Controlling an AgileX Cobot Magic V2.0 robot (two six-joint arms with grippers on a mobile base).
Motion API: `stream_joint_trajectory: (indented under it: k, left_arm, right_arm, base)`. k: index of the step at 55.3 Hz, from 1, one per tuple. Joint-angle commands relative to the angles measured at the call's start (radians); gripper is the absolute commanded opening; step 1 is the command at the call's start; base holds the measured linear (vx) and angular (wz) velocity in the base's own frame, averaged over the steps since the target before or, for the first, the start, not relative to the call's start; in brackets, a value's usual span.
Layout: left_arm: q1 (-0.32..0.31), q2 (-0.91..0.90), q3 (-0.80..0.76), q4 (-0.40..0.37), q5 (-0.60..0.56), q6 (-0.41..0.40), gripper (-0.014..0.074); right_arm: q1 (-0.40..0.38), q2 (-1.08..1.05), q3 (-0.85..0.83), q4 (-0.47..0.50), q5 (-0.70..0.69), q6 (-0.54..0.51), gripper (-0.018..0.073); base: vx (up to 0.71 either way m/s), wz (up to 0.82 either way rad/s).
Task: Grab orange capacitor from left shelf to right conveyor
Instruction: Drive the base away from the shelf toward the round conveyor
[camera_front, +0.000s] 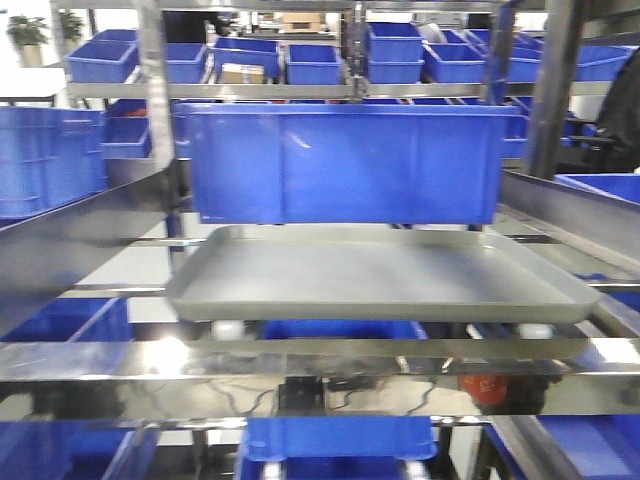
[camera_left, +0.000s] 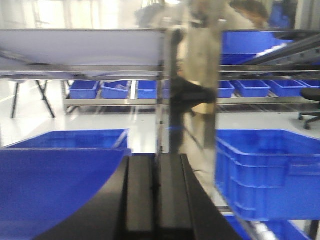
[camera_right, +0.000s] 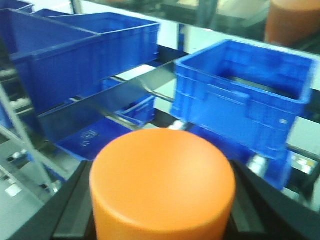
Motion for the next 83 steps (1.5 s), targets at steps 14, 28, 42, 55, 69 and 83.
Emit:
stream_joint_trajectory:
  k: [14, 28, 42, 55, 69, 83]
  left_arm:
    - [-0.006, -0.010, 0.032, -0.005, -0.082, 0.002, -0.0006]
    - [-0.016, -0.010, 0.032, -0.005, -0.082, 0.002, -0.0006]
    - [-0.017, -0.010, 0.032, -0.005, -0.082, 0.002, -0.0006]
    - [-0.017, -0.010, 0.032, -0.005, -0.082, 0.002, -0.0006]
    - [-0.017, -0.010, 0.032, -0.005, -0.082, 0.002, -0.0006]
    - [-0.017, -0.010, 0.032, -0.005, -0.082, 0.002, -0.0006]
  right_arm:
    - [0.001, 0.001, -0.029, 0.006, -0.078, -0.011, 0.0317]
    - [0.001, 0.001, -0.029, 0.007, -0.078, -0.011, 0.0317]
    - [0.001, 0.001, -0.029, 0.007, -0.075, -0.011, 0.0317]
    - [0.001, 0.001, -0.029, 0.007, -0.075, -0.011, 0.0317]
    - [0.001, 0.001, -0.029, 0.007, -0.075, -0.011, 0.0317]
    - [0.001, 0.001, -0.029, 0.007, -0.075, -0.011, 0.0317]
  base:
    - [-0.06, 0.36]
    - [-0.09, 0.66]
    - [-0.10, 0.64]
    - [-0.08, 0.67]
    - [-0.07, 0.67]
    - [-0.06, 0.69]
